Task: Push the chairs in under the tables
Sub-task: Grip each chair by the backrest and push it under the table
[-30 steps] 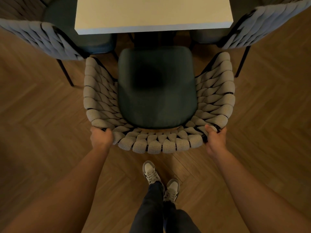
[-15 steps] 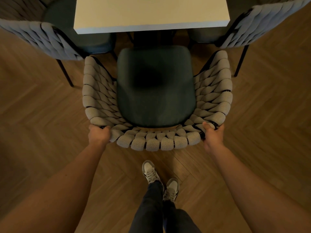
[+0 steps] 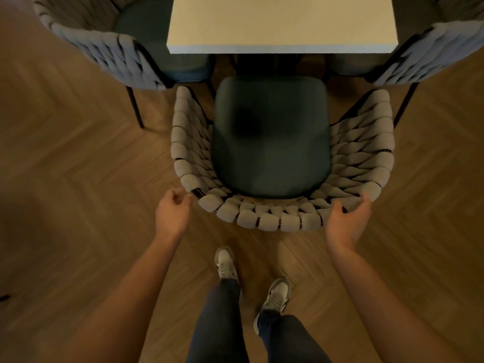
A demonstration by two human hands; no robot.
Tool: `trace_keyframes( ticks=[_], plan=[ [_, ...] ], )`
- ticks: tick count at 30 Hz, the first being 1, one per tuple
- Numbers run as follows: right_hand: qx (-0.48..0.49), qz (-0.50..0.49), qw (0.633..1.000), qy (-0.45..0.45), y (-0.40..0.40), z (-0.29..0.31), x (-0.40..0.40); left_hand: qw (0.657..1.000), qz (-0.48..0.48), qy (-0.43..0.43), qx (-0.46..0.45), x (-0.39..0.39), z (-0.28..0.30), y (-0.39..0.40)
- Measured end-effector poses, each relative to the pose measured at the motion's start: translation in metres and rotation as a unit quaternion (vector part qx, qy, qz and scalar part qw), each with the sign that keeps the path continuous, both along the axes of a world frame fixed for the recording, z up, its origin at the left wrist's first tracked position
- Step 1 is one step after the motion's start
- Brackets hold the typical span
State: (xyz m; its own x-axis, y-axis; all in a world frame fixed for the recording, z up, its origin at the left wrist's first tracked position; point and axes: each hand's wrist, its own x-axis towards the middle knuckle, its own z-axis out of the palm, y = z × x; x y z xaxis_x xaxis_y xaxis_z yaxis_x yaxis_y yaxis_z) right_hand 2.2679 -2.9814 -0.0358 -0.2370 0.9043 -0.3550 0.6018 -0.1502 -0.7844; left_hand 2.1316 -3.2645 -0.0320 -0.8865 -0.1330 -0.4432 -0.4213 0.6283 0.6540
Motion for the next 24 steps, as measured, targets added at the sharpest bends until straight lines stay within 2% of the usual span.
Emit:
trace_keyframes(
  ticks=[6,9,14,18,24],
  plan=[
    [-0.033,0.06,0.996,0.057,-0.072,0.027,-0.037,0.997,-0.076,0.01,-0.02,-0.024,0.015,-0.041],
    [-0.071,0.151,0.984,0.057,-0.125,0.025,-0.081,0.99,-0.133,0.013,-0.05,-0.056,0.017,-0.076],
    [-0.1,0.31,0.945,0.036,-0.2,0.027,-0.175,0.968,-0.21,0.029,-0.137,-0.135,0.027,-0.144],
    [-0.138,0.354,0.925,0.032,-0.237,0.028,-0.248,0.966,-0.2,0.04,-0.157,-0.208,0.039,-0.183],
    [-0.157,0.388,0.908,0.022,-0.276,0.029,-0.349,0.969,-0.199,0.053,-0.136,-0.298,0.048,-0.206]
  ],
)
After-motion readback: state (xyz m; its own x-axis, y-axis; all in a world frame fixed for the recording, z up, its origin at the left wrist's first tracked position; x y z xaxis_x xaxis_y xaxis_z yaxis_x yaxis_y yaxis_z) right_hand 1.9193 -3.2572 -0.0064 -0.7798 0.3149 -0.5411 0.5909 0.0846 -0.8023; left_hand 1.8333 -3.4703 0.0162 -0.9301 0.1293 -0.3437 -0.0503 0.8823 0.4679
